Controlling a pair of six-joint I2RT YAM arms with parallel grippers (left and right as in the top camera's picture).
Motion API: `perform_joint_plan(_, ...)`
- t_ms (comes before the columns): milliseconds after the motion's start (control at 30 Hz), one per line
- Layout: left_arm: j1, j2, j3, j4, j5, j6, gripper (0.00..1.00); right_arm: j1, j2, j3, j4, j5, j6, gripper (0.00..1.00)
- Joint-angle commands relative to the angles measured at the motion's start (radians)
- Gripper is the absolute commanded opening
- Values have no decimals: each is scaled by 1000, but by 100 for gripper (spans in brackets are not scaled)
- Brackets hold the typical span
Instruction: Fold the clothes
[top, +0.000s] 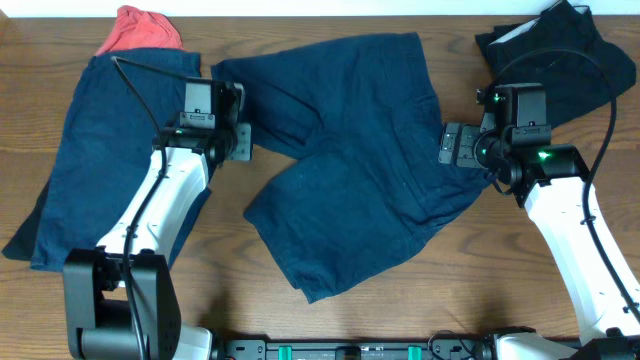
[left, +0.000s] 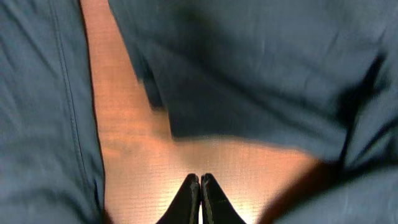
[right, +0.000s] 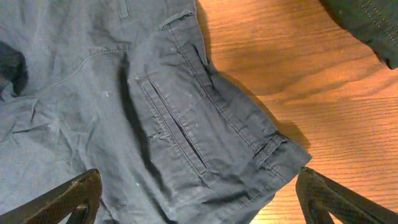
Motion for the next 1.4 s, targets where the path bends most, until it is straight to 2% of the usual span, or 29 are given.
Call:
perform_joint_plan(0, 1, 41, 5, 44, -1, -13, 6, -3, 2, 2, -2, -1, -9, 98)
perform_joint_plan(333, 1, 234, 5, 231, -1, -2, 6, -3, 2, 2, -1, -12, -10, 99)
perform_joint_plan(867, 1, 306, 0, 94, 19, -29, 6, -3, 2, 2, 3, -16, -10, 99)
perform_joint_plan(1133, 25, 318, 0, 112, 18, -28, 6, -3, 2, 2, 20, -16, -10, 99)
perform_joint_plan(1367, 96, 404, 46, 145, 27, -19, 6, -3, 2, 2, 50, -16, -10, 99)
